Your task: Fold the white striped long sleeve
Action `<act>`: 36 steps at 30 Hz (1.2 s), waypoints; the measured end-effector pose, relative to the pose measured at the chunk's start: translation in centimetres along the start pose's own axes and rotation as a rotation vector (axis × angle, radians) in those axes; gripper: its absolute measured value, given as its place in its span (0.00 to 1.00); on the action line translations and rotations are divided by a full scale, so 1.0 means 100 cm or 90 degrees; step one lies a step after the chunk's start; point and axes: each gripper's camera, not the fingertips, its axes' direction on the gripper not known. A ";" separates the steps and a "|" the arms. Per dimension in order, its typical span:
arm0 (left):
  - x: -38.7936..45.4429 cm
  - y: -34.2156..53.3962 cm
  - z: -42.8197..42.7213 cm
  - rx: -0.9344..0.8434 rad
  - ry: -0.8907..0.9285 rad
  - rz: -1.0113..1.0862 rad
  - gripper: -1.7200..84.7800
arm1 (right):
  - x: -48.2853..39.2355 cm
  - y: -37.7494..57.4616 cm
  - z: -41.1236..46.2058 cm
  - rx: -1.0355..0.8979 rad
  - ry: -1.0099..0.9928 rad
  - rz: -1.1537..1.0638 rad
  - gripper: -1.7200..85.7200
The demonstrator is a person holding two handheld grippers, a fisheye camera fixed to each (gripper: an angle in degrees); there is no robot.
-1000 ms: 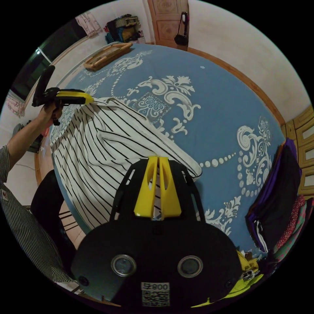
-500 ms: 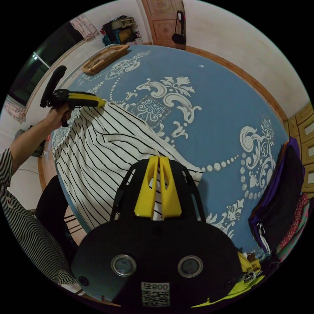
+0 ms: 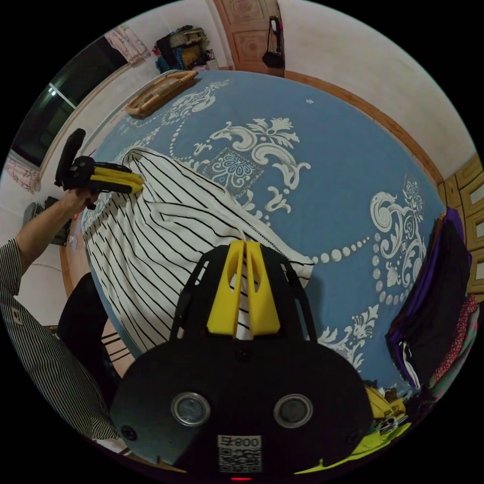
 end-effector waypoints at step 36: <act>-0.141 0.154 -0.070 0.131 0.032 -0.294 0.04 | 0.164 0.147 -0.074 0.063 -0.044 0.232 0.10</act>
